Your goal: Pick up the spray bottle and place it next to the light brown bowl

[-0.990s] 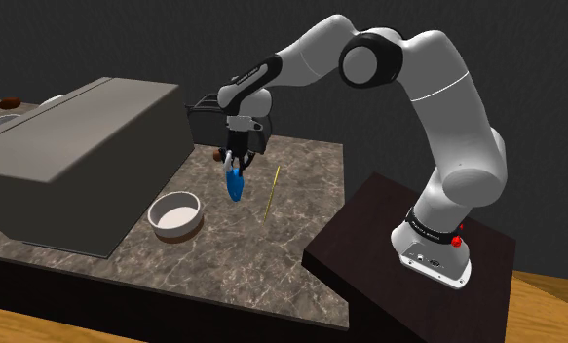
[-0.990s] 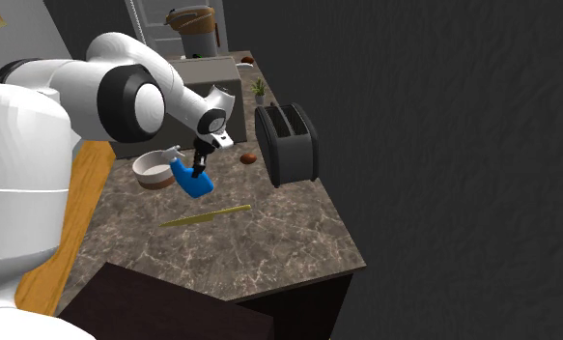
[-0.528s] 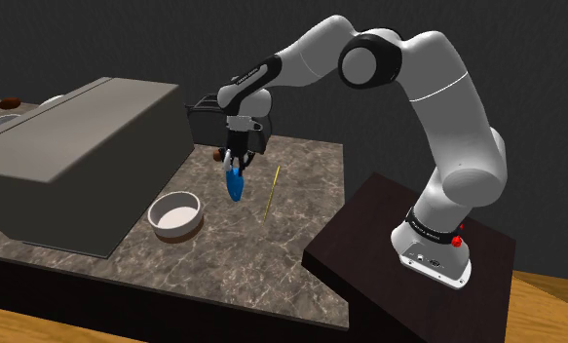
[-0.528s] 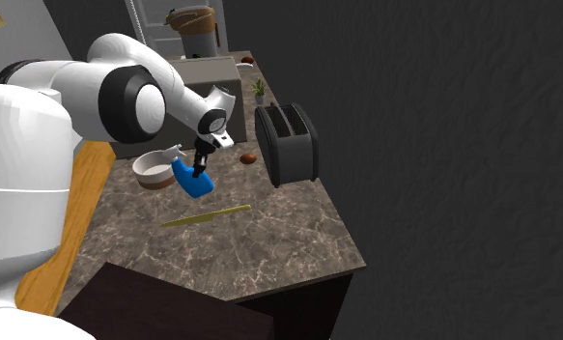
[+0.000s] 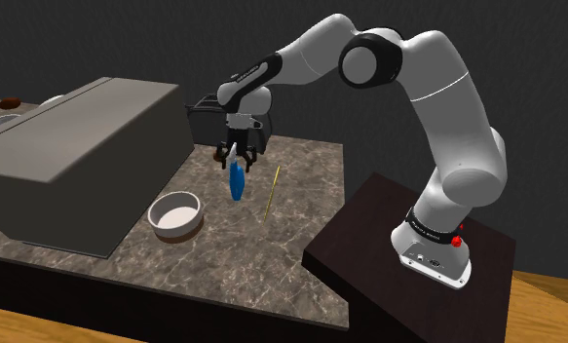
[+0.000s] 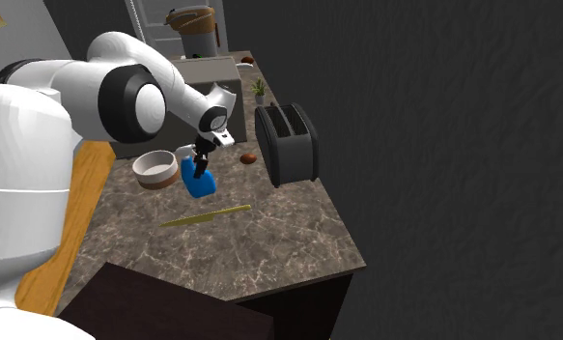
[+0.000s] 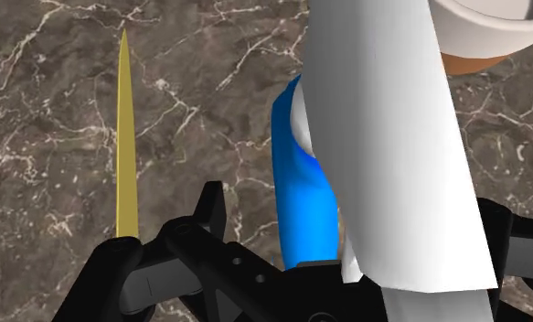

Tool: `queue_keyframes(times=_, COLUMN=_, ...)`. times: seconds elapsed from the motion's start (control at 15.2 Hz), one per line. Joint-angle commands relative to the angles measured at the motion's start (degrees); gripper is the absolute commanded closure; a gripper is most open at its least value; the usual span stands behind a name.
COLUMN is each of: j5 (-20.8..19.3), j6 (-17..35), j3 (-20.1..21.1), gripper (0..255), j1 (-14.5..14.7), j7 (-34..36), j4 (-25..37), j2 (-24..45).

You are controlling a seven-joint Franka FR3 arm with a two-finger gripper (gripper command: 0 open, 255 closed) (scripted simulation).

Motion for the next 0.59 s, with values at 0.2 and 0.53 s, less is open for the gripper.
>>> queue_keyframes(times=0.2, j5=-0.77, j6=-3.93, j3=-0.61, gripper=0, j1=-1.05, j7=0.38, j4=1.41, j2=-2.24)
queue_keyframes(times=0.53, j5=-0.77, j6=-3.93, j3=-0.61, gripper=0, j1=-1.05, j7=0.38, j4=1.42, j2=-2.24)
